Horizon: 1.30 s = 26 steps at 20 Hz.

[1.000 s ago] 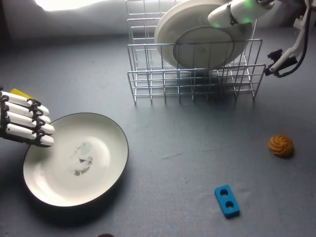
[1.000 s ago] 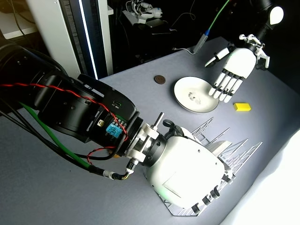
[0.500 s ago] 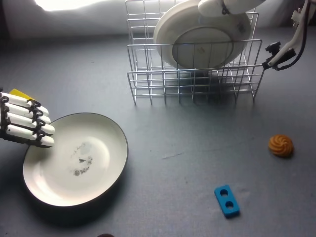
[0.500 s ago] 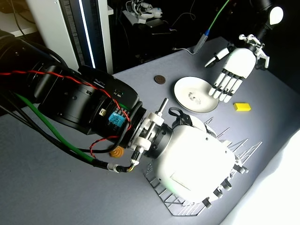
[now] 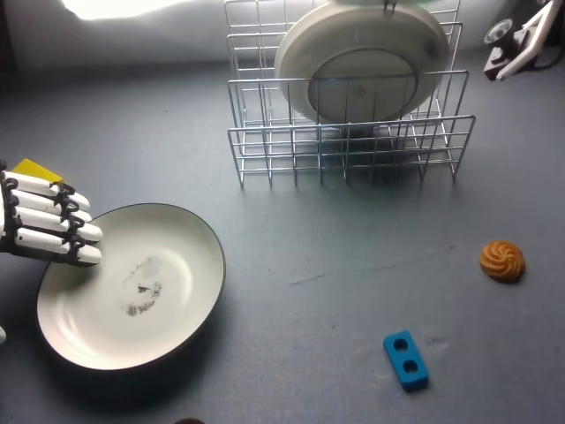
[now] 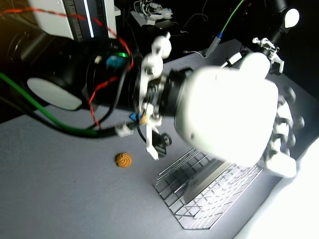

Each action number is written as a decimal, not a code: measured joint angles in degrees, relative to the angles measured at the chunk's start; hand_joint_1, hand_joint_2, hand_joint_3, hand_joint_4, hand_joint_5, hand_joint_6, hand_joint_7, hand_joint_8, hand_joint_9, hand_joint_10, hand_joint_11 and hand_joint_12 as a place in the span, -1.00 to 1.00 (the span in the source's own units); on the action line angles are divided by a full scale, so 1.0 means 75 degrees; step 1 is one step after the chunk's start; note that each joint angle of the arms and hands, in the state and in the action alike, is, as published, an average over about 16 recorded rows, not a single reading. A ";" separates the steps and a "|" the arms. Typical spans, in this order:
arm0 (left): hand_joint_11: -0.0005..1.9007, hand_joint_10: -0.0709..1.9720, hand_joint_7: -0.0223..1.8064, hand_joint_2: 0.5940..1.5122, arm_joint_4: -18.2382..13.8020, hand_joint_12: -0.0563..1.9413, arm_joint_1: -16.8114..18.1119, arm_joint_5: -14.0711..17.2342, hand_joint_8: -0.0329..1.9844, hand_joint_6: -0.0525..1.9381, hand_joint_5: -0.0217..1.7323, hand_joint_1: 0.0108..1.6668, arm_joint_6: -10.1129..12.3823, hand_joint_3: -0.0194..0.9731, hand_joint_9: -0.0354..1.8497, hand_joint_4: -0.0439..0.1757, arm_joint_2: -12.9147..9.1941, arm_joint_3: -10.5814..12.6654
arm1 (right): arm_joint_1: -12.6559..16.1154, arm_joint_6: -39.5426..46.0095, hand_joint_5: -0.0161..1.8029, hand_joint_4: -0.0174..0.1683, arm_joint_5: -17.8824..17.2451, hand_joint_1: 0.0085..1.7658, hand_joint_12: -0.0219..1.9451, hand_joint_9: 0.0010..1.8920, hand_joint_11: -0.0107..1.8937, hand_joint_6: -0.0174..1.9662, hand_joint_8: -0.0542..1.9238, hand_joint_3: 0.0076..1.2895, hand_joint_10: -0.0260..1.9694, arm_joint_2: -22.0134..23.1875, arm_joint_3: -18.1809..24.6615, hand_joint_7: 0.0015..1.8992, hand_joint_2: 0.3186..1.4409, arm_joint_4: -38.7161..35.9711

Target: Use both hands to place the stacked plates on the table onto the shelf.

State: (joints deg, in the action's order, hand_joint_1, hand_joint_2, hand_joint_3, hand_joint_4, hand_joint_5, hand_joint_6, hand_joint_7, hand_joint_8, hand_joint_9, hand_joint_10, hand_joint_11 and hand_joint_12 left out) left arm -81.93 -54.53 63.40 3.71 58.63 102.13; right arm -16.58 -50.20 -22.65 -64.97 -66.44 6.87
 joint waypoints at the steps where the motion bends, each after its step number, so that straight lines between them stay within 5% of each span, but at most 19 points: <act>1: -0.98 -0.91 -0.89 0.18 0.0036 -0.71 -0.0053 -0.0026 -0.98 -0.94 -0.83 -1.00 0.0025 -0.93 -0.82 -0.57 0.0003 -0.0017 | -0.0012 -0.0174 -0.27 -0.84 -0.0055 0.18 0.17 -0.17 -0.62 -0.94 -0.92 -1.00 -0.96 0.0043 0.0195 -0.22 0.26 -0.0210; 13: -0.98 -0.91 -0.95 0.20 0.0272 -0.73 -0.0380 -0.0211 -0.99 -0.95 -0.86 -0.99 0.0416 -0.93 -0.80 -0.63 0.0040 -0.0144 | -0.0921 -0.2643 -0.86 -0.79 0.0113 0.03 -0.24 -0.72 -0.97 -0.95 -0.92 -1.00 -0.96 -0.0118 0.1668 -0.78 0.24 -0.0880; 26: -0.98 -0.91 -0.87 0.20 -0.0209 -0.71 0.0640 0.0372 -0.98 -0.93 -0.86 -0.99 0.0039 -0.93 -0.81 -0.61 0.0059 0.0333 | -0.1472 -0.3631 -0.90 -0.79 0.0417 0.03 -0.25 -0.76 -0.97 -0.95 -0.92 -1.00 -0.96 -0.0416 0.2007 -0.82 0.22 -0.0863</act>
State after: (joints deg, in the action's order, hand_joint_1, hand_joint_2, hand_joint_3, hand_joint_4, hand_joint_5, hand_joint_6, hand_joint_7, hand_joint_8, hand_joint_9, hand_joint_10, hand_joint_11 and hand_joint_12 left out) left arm -83.49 -49.73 66.19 4.00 59.08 104.62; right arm -27.62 -77.43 -19.53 -68.09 -51.39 0.40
